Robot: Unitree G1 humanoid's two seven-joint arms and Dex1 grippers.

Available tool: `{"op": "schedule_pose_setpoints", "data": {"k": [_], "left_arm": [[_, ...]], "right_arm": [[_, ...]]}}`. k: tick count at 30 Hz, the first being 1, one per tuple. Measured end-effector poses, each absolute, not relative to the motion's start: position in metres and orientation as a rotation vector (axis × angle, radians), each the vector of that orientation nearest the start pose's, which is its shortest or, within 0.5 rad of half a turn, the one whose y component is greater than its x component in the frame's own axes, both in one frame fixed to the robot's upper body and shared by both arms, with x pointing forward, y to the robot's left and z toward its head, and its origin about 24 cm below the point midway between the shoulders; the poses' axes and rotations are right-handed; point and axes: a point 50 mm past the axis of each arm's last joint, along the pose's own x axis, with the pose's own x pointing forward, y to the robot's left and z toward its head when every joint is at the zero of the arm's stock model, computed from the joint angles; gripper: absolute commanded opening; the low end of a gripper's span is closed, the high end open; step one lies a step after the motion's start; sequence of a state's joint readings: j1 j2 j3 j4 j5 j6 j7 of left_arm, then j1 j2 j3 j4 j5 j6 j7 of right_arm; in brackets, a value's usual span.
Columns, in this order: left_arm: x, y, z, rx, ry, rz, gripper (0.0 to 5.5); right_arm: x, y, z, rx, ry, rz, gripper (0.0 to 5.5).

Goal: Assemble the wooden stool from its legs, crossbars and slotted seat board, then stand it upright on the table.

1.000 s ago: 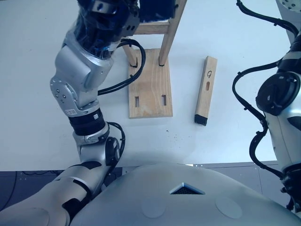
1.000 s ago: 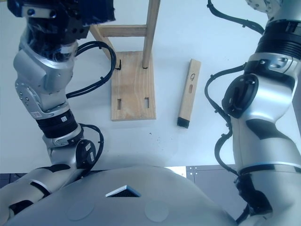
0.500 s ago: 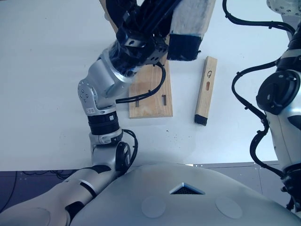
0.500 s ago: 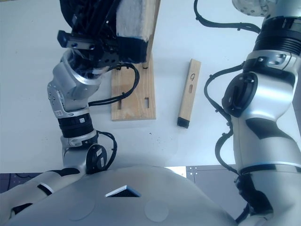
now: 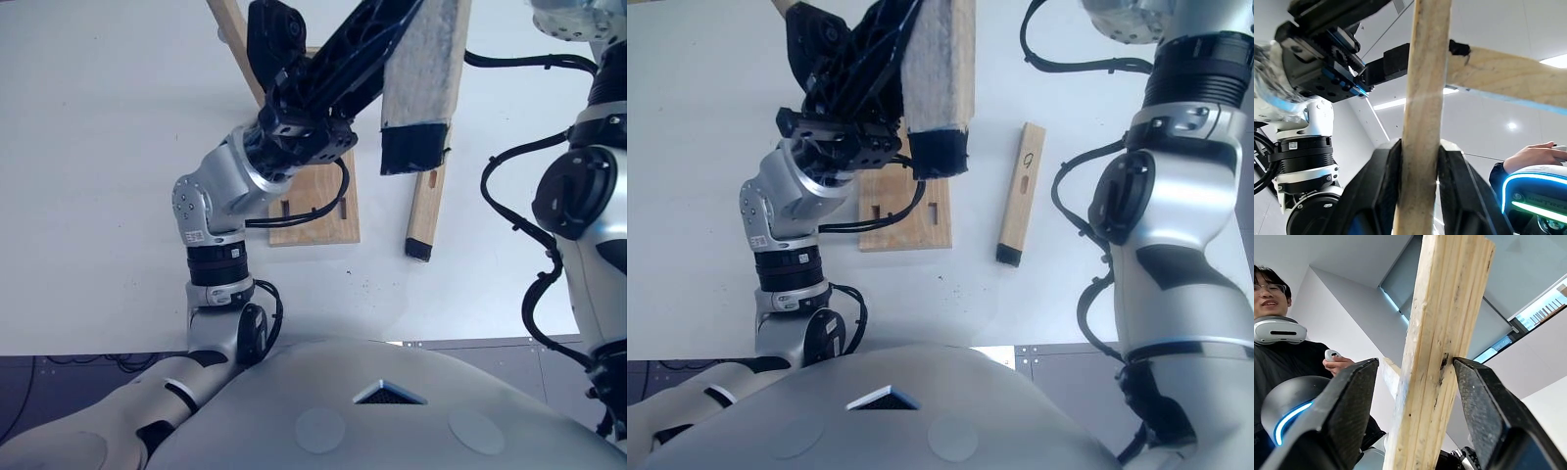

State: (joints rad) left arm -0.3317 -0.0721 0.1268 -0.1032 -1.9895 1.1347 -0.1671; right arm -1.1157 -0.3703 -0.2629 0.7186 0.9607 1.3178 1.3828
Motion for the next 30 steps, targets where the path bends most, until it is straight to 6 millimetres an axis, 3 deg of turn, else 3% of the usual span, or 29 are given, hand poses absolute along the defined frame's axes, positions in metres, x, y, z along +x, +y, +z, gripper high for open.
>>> {"op": "schedule_pose_setpoints", "data": {"k": [4,10,18,25,30], "left_arm": [[0.233,0.075,0.177,-1.543,0.258,-1.556,0.99],[0.221,0.067,0.174,-1.483,0.326,-1.617,0.98],[0.221,0.076,0.171,-1.449,0.339,-1.637,0.97],[0.223,0.091,0.172,-1.432,0.306,-1.731,0.97],[0.220,0.083,0.171,-1.473,0.330,-1.826,0.97]], "right_arm": [[0.336,-0.132,0.242,1.096,0.253,1.791,2.80],[0.337,-0.128,0.236,1.078,0.303,1.783,2.80],[0.337,-0.126,0.240,0.967,0.252,1.806,2.80],[0.328,-0.125,0.227,1.232,0.477,1.852,2.80],[0.329,-0.128,0.226,1.385,0.447,1.863,2.80]]}}
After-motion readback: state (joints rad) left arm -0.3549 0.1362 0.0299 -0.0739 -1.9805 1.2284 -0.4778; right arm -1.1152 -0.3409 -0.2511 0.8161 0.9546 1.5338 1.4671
